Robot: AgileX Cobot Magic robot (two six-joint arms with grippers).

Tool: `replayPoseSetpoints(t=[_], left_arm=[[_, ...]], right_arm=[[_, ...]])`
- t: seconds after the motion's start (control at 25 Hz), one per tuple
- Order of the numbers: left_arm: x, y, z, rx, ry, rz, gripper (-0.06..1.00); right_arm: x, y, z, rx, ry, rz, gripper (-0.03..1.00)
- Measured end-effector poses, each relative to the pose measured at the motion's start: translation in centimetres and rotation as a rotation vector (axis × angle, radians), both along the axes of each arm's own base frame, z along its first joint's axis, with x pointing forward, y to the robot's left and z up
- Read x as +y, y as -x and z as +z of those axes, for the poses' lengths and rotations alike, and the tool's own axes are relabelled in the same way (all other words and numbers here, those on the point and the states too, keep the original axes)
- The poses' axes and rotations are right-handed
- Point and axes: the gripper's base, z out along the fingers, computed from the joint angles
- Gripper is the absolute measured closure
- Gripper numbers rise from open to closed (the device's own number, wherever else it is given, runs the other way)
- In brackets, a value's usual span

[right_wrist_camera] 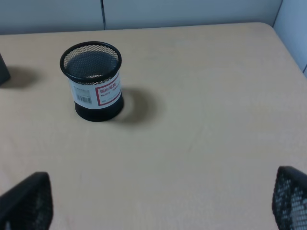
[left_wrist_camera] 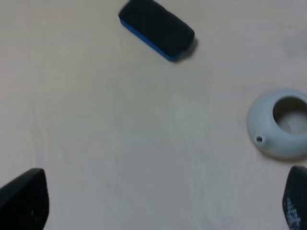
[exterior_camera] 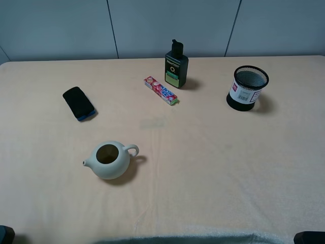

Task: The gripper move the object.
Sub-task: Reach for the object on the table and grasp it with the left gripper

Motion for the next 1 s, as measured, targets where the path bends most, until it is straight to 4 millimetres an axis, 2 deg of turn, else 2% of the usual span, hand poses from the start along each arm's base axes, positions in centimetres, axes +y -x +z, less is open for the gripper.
replayPoseSetpoints(t=[0.2,0.6,1.0], left_arm=[[-0.3,-2.4,0.7,0.092,-0.011,-0.042,-0.03],[-1.1,-5.4,-0.1,0.246,-0.014,-0.121,-0.01],[-3.6,-9.8,-1.4,0.403,-0.048,-0.260,0.01]], right_arm=[[0.0,0.0,0.0,0.000,0.000,0.000,0.27],[0.0,0.0,0.0,-0.001,0.000,0.000,0.27],[0.0,0.0,0.0,-0.001,0.000,0.000,0.27]])
